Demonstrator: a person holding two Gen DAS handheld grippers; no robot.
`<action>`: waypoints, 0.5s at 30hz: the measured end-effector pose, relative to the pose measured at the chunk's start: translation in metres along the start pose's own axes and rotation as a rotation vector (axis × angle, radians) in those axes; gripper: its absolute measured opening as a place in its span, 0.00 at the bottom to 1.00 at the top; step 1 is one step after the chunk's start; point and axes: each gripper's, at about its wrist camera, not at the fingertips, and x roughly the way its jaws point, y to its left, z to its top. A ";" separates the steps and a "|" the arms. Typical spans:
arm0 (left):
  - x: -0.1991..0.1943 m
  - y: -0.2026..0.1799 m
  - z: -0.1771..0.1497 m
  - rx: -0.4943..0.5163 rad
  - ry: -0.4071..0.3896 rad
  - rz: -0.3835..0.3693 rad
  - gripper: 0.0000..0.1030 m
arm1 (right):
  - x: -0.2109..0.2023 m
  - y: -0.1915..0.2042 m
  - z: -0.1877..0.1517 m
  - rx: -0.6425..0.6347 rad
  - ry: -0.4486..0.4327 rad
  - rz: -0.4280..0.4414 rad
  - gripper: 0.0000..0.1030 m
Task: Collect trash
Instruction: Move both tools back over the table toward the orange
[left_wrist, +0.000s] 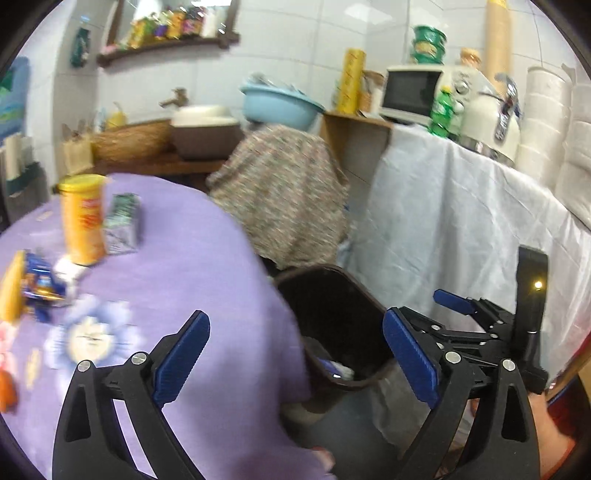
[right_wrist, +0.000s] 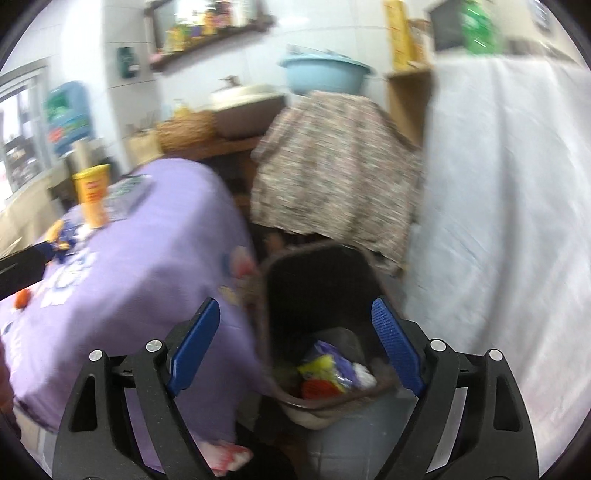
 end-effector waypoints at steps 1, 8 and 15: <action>-0.005 0.006 0.000 0.002 -0.008 0.020 0.92 | 0.001 0.010 0.003 -0.017 -0.003 0.018 0.83; -0.048 0.057 -0.011 -0.015 -0.050 0.160 0.92 | 0.001 0.083 0.021 -0.128 -0.041 0.211 0.83; -0.093 0.121 -0.025 -0.115 -0.069 0.290 0.93 | 0.002 0.156 0.031 -0.227 -0.073 0.355 0.83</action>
